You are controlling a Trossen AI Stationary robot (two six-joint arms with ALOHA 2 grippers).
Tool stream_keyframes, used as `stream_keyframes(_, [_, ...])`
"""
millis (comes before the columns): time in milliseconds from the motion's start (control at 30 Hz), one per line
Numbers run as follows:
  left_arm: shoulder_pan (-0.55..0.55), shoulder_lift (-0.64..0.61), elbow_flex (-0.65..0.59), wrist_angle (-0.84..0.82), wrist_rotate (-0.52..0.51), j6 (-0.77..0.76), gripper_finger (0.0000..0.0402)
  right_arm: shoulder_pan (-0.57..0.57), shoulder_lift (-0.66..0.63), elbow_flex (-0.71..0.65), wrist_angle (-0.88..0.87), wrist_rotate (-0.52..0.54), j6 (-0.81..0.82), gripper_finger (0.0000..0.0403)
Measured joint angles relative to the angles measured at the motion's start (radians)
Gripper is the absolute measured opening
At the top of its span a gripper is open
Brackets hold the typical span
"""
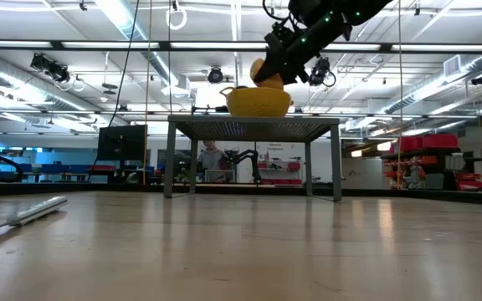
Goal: Pick & Place Fruit
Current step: Put the mango into the yellow colander bowl on the shelf
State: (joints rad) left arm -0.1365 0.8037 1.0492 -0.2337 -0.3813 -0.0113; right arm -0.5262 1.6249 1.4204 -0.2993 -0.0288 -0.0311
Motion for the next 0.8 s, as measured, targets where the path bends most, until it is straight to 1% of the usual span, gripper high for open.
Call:
stream_keyframes(467, [0.0,0.0,0.0,0.0,0.0,0.0,0.0,-0.005,-0.001,0.0,-0.06,0.0,0.0,0.0305])
stream_keyframes(800, [0.0,0.0,0.0,0.0,0.0,-0.005,0.0,-0.005,-0.01,0.0,-0.061,0.0,-0.004,0.031])
